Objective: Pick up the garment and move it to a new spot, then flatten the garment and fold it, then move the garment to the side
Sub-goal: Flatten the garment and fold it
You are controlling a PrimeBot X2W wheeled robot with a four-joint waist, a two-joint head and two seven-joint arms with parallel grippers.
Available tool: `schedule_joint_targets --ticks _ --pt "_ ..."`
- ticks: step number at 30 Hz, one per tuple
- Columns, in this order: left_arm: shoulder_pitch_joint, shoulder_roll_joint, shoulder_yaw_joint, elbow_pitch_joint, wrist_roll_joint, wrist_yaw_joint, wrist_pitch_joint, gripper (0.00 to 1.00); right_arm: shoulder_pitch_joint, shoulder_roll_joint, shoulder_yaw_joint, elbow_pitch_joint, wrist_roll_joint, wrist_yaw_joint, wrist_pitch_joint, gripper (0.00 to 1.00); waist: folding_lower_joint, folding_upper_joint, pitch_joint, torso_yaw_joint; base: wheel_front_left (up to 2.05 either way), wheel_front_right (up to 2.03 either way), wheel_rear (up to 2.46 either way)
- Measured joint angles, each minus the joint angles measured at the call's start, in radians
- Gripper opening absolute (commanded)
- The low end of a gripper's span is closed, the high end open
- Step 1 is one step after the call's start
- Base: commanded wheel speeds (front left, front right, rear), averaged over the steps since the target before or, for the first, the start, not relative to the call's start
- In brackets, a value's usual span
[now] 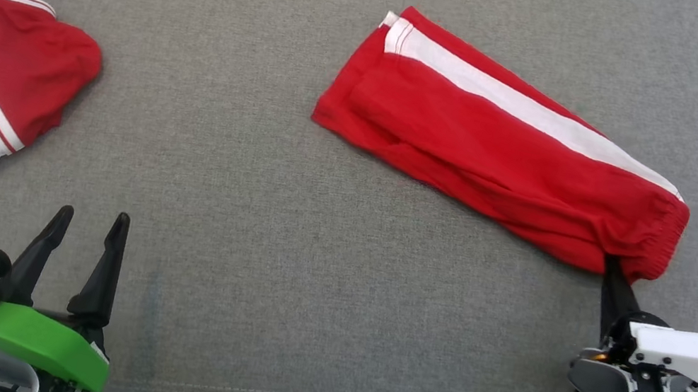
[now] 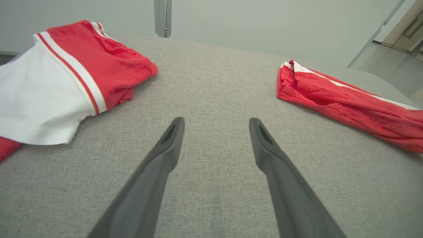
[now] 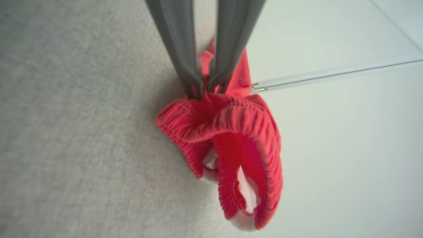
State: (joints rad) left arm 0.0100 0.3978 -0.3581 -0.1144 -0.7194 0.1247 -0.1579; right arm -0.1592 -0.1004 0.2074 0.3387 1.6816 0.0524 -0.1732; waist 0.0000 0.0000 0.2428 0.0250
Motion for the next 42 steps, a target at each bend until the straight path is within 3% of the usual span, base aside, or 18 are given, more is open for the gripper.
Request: schedule_joint_targets --ticks 10,14,23,31,32,36,42 --pt "0.007 -0.014 0.024 -0.043 0.03 0.0 0.033 1.0 0.078 -0.172 -0.107 -0.001 0.019 0.001 0.029 0.0 0.0 0.0 0.004 -0.061 0.0 0.0 0.0" --pt "0.009 -0.035 0.024 -0.054 0.044 0.0 0.043 1.0 0.083 -0.246 -0.122 -0.038 -0.028 0.009 0.027 0.0 0.0 0.0 0.007 -0.067 0.0 0.0 0.0" --pt "0.006 -0.057 -0.028 -0.064 0.055 0.0 0.087 1.0 0.005 -0.384 0.026 -0.244 -0.205 0.016 0.136 0.0 0.0 0.0 0.0 -0.038 0.0 0.0 0.0" --pt "-0.044 -0.093 -0.063 -0.069 0.059 0.0 0.095 1.0 -0.036 -0.466 0.145 -0.331 -0.285 -0.065 0.279 0.0 0.0 0.0 -0.005 0.022 0.0 0.0 0.0" --pt "-0.059 -0.111 -0.074 -0.068 0.059 0.0 0.095 1.0 -0.047 -0.486 0.16 -0.34 -0.299 -0.096 0.308 0.0 0.0 0.0 -0.006 0.042 0.0 0.0 0.0" --pt "-0.077 -0.142 -0.095 -0.056 0.058 -0.001 0.095 1.0 -0.068 -0.503 0.178 -0.349 -0.308 -0.152 0.358 0.0 0.0 0.0 -0.005 0.09 0.0 0.0 0.0" --pt "-0.079 -0.171 -0.12 -0.018 0.05 -0.01 0.095 1.0 -0.112 -0.498 0.203 -0.337 -0.334 -0.17 0.396 0.0 0.0 0.0 -0.002 0.167 0.0 0.0 0.0"
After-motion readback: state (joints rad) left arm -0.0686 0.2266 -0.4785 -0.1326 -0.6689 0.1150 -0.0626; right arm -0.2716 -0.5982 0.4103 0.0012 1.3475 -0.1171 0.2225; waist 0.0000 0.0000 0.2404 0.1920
